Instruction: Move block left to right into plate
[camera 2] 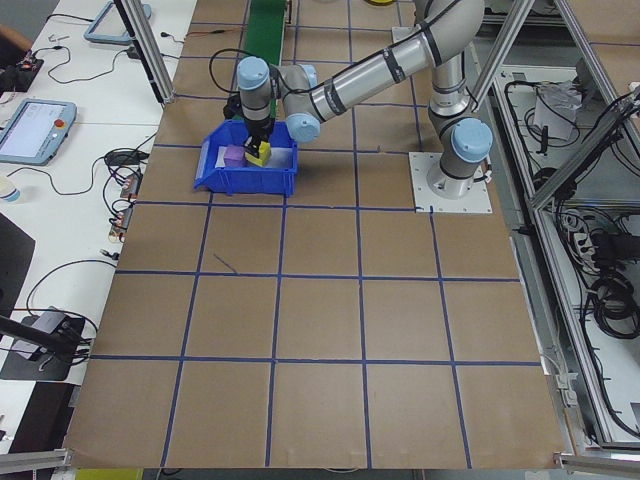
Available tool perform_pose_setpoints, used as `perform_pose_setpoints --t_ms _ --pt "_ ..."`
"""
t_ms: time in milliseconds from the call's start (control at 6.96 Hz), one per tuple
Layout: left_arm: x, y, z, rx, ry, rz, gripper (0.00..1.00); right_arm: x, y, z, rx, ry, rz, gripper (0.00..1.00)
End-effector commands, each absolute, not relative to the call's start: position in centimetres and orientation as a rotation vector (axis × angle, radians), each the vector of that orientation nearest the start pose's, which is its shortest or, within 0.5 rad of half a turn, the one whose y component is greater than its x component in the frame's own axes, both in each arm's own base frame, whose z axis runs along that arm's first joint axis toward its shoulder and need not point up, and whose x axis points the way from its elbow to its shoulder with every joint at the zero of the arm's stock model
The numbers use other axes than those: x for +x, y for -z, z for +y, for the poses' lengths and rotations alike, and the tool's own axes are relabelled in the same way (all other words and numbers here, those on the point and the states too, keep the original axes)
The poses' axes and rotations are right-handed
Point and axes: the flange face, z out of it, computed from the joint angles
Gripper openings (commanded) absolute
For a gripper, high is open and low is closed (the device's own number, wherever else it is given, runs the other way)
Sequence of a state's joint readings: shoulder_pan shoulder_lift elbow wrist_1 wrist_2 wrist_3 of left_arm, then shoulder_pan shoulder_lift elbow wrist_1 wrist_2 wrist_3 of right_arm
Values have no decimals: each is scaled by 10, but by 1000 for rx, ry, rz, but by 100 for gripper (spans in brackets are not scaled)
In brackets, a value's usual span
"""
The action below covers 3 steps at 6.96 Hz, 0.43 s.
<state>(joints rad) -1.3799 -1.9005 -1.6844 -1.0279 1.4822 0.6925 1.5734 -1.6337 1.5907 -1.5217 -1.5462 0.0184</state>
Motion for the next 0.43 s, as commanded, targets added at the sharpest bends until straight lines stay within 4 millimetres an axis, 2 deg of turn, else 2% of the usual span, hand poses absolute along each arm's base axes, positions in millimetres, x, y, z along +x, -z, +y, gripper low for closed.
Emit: perform_pose_setpoints --t_ms 0,144,287 --pt "-48 -398 -594 814 368 3036 28 137 -503 -464 26 -10 3115 100" --pt "-81 -420 -590 837 450 3055 28 136 -503 -464 26 -10 3117 100" --pt "-116 -427 -588 797 472 3087 28 136 -503 -464 26 -10 3117 100"
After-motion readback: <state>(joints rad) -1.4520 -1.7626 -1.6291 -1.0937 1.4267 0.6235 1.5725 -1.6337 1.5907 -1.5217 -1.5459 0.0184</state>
